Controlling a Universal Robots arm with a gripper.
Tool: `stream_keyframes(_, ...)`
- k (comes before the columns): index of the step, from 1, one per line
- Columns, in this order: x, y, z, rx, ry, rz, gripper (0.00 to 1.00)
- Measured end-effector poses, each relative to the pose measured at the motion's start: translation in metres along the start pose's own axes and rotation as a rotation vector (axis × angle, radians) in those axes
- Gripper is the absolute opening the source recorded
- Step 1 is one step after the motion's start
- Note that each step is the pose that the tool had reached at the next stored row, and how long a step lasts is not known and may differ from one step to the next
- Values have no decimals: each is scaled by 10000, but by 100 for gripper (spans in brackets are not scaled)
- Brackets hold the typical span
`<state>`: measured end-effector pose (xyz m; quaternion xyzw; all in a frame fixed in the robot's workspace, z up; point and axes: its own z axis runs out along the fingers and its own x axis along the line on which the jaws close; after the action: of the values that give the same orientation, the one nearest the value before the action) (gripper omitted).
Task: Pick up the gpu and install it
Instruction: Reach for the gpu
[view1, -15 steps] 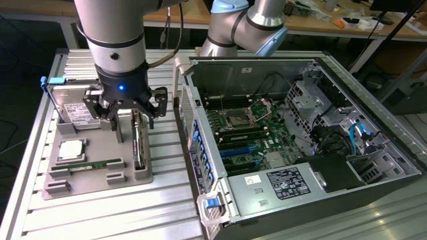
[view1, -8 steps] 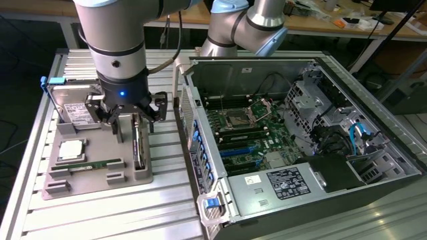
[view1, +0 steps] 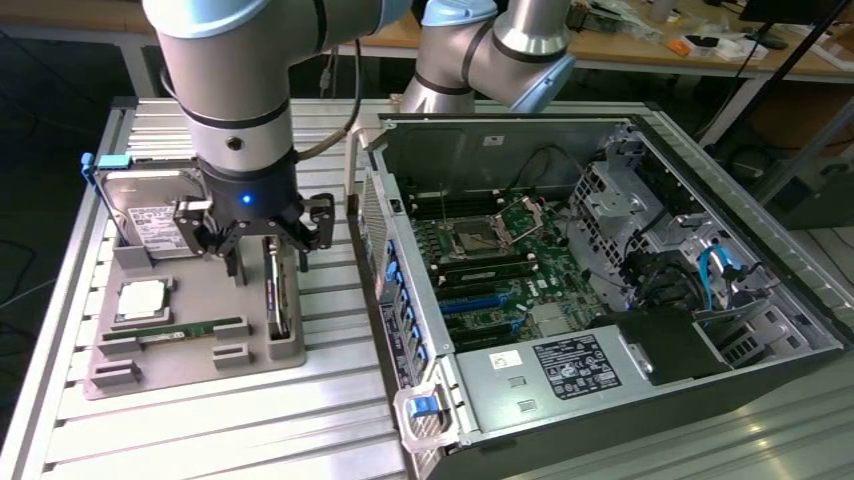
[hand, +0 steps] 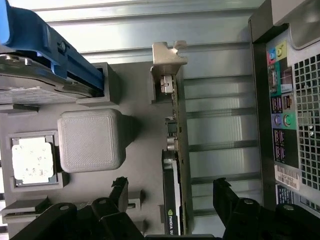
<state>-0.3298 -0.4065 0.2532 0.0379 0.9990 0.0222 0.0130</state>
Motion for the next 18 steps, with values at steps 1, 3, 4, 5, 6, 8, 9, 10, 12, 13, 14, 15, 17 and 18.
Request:
stream_keyframes(1, 0, -1, 15, 1, 1, 0, 78)
stream_keyframes(3, 1, -2, 49, 0, 0, 0, 78)
stream_keyframes(4, 2, -3, 64, 0, 0, 0, 78)
stream_keyframes(5, 2, -4, 79, 0, 0, 0, 78)
stream_keyframes(6, 2, -4, 90, 0, 0, 0, 78)
stream_keyframes(8, 2, -4, 90, 2, 1, 0, 78)
stream_keyframes(9, 2, -4, 90, 2, 2, 0, 78)
stream_keyframes(10, 2, -4, 90, 1, 1, 0, 78)
stream_keyframes(12, 2, -4, 90, 1, 0, 0, 78)
stream_keyframes(13, 2, -4, 91, 1, 0, 0, 78)
stream_keyframes(14, 2, -4, 89, 0, 0, 0, 78)
stream_keyframes(15, 2, -4, 81, 1, 0, 0, 78)
stream_keyframes(17, 1, -3, 63, 1, 0, 0, 78)
stream_keyframes(18, 1, -2, 57, 0, -1, 1, 78)
